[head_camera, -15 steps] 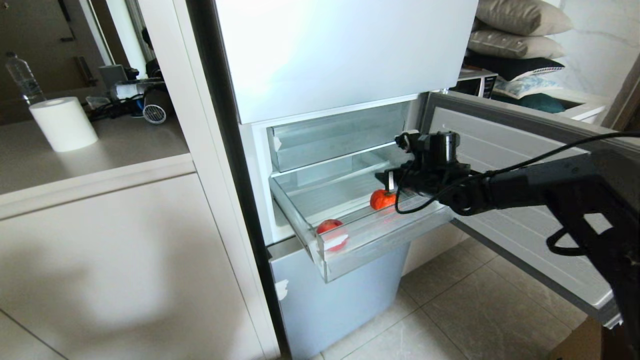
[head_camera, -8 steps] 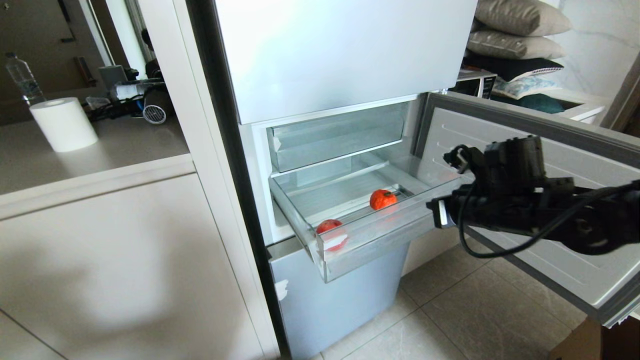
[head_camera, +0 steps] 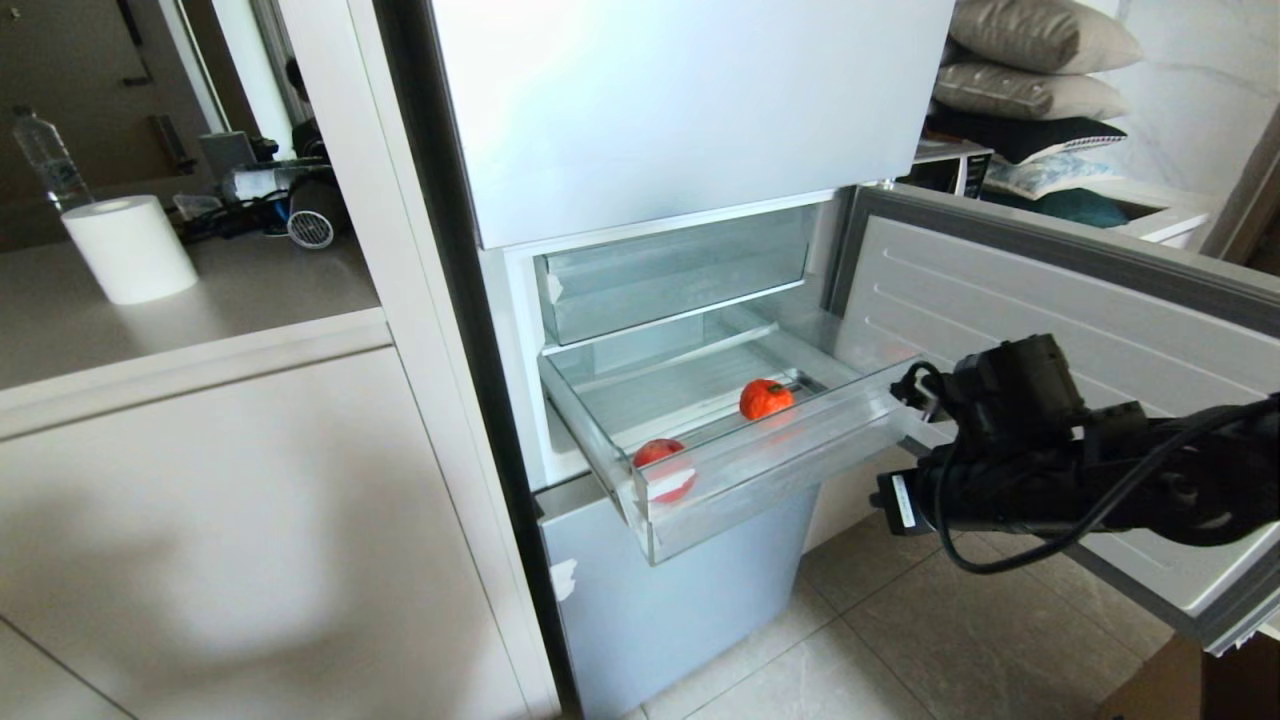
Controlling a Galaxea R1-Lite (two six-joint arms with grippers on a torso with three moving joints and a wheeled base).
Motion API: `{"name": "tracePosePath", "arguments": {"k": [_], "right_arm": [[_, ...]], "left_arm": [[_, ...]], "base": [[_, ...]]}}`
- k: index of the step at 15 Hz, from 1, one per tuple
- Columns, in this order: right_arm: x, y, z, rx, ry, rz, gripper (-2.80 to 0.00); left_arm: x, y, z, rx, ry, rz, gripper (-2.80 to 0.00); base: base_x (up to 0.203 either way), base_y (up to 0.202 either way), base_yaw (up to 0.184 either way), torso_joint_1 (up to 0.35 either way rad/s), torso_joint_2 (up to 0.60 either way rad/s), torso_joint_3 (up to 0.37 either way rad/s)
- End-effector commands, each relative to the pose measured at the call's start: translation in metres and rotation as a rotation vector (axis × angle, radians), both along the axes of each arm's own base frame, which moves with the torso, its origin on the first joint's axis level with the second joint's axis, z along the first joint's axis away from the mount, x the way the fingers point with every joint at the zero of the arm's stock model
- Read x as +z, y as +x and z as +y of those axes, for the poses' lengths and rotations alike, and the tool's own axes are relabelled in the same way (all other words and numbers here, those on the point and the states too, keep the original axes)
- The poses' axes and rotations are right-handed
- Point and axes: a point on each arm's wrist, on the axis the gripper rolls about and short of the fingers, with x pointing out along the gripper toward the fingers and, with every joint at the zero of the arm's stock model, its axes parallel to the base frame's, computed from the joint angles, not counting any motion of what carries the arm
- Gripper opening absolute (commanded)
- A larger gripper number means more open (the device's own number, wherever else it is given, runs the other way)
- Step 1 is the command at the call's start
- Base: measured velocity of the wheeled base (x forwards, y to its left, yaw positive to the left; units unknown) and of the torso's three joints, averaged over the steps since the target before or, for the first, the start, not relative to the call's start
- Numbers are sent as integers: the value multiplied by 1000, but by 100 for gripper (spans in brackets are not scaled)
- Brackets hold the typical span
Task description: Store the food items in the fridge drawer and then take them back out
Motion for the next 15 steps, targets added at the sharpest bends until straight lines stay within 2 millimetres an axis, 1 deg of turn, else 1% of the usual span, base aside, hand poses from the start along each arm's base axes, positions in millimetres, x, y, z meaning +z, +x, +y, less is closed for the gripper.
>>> {"name": "tracePosePath", "arguments": {"k": [1, 3, 5, 7, 12, 14, 15], "right_arm": [[-35, 25, 9, 6, -6, 62, -280], [-55, 44, 16, 10, -4, 46, -280], [-64, 63, 23, 14, 1, 13, -280], [-62, 81, 31, 14, 9, -27, -280], [-69, 123, 66, 27, 25, -108, -280], [-74, 139, 79, 15, 48, -198, -280], [-78, 150, 89, 6, 79, -299, -280]], "left_arm": [[0, 0, 0, 0, 0, 1, -280], [0, 0, 0, 0, 0, 1, -280], [0, 0, 0, 0, 0, 2, -280], [0, 0, 0, 0, 0, 2, -280], [0, 0, 0, 0, 0, 1, -280], [0, 0, 0, 0, 0, 1, -280], [0, 0, 0, 0, 0, 1, -280]], "base": [[0, 0, 0, 0, 0, 0], [0, 0, 0, 0, 0, 0], [0, 0, 0, 0, 0, 0], [0, 0, 0, 0, 0, 0], [0, 0, 0, 0, 0, 0], [0, 0, 0, 0, 0, 0], [0, 0, 0, 0, 0, 0]]}}
